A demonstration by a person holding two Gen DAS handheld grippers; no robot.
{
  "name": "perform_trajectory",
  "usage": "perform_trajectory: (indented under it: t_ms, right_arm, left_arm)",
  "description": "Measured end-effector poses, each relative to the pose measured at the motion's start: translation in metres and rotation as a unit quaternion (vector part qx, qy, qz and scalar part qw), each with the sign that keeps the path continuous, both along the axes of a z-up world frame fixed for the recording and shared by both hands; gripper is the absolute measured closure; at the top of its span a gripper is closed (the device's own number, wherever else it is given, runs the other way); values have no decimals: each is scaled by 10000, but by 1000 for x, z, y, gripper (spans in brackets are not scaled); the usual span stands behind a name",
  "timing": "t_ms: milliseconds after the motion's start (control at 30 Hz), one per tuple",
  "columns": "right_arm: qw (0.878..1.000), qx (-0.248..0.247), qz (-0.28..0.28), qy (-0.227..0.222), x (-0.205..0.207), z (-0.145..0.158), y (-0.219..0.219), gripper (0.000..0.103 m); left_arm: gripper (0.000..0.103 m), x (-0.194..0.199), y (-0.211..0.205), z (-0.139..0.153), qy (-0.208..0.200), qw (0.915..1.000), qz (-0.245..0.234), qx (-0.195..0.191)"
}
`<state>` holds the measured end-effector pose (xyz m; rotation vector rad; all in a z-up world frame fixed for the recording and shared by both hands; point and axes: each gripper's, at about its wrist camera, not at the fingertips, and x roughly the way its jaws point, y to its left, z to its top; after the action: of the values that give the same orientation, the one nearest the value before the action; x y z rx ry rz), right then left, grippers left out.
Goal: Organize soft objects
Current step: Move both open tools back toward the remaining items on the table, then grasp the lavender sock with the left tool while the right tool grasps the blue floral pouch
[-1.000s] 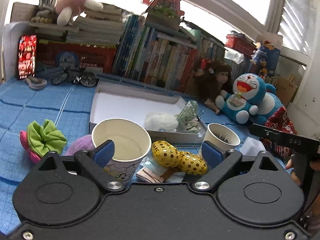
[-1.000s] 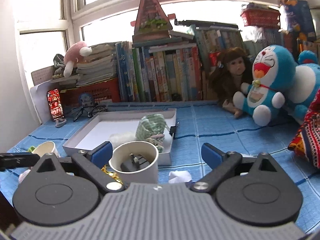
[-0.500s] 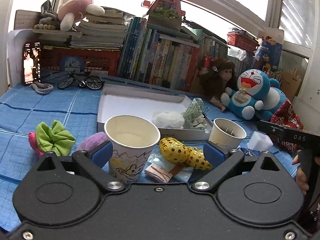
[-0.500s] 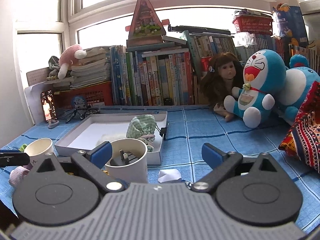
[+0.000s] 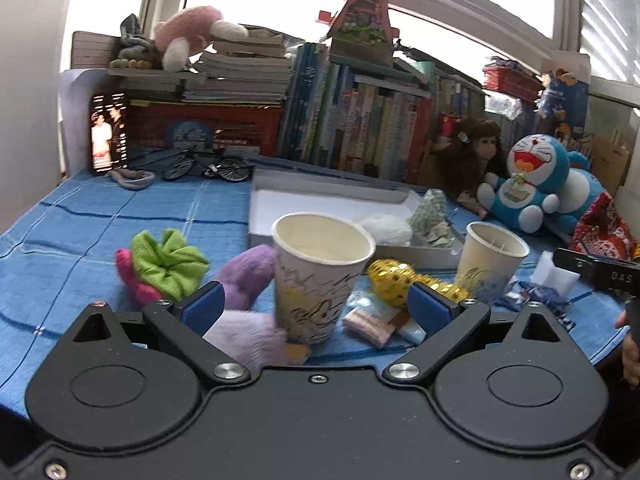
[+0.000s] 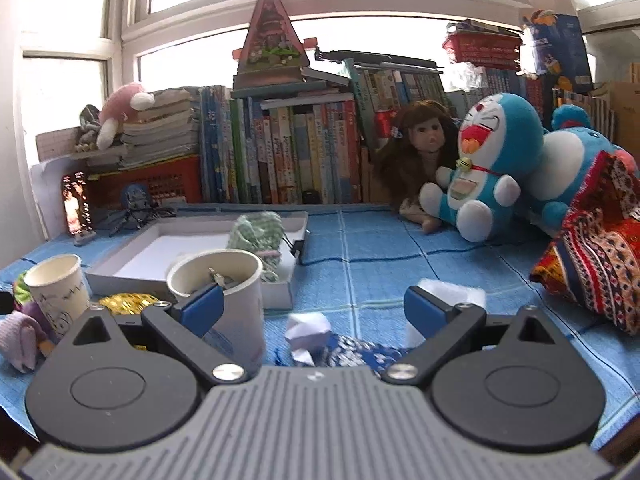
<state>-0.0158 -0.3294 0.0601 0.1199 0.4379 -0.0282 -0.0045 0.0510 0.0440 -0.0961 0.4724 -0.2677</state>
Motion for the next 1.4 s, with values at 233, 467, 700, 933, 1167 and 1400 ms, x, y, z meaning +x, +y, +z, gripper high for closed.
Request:
perform_trajectory:
  t_ms: [233, 467, 700, 933, 1167, 1400]
  right_arm:
    - [9993, 117, -256, 241, -2, -19, -8, 3]
    - [9985, -101, -341, 423, -2, -34, -7, 3]
    - [9975, -195, -363, 566, 4, -44, -6, 5]
    - [9964, -50, -505, 681, 12, -54, -8, 12]
    - [9957, 4, -549, 745, 14, -60, -7, 18]
    - [9952, 15, -620, 754, 15, -65, -5, 24]
  left_arm:
    - [5, 2, 15, -21, 325, 9982, 497, 5]
    - [5, 5, 22, -34, 434, 9960, 783, 21]
    - [6, 11, 19, -42, 533, 9936, 984, 134]
    - [11, 16, 20, -49, 631, 9927, 1024, 29]
    - [20, 20, 19, -53, 709, 9922, 1028, -19]
    - [30, 21, 15, -55, 720, 9924, 996, 91]
